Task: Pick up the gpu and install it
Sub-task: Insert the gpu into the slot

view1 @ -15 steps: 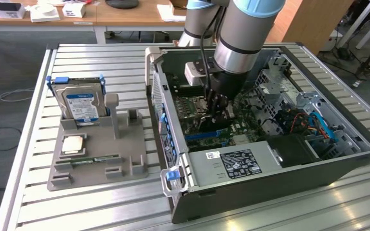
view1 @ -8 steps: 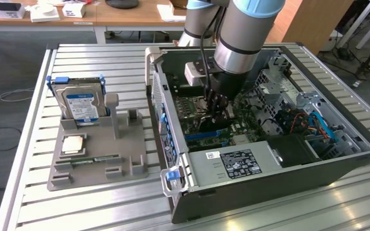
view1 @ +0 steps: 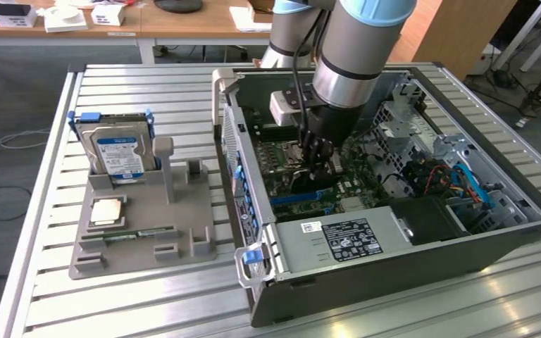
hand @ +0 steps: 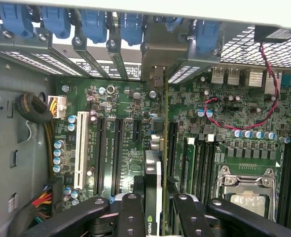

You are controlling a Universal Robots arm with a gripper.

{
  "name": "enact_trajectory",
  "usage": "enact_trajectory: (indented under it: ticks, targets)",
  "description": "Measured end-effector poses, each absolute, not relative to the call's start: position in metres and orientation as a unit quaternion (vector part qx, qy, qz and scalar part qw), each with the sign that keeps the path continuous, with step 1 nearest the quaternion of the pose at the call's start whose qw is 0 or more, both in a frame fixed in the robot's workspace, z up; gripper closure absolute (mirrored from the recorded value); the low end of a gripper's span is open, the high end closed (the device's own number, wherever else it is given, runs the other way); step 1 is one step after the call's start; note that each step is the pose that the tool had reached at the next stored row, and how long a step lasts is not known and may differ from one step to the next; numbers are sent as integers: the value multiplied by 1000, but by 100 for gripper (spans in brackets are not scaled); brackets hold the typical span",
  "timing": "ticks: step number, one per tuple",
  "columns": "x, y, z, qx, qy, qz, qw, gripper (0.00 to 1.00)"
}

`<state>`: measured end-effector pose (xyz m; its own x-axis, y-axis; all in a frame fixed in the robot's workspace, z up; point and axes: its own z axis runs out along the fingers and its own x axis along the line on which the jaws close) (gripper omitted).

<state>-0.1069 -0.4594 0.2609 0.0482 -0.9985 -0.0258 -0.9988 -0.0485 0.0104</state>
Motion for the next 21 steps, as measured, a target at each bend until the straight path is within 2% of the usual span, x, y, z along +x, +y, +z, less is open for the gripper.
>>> enact_trajectory:
  ticks: [21]
  targets:
    - [-107,-458,261,-723,690,13,5,73]
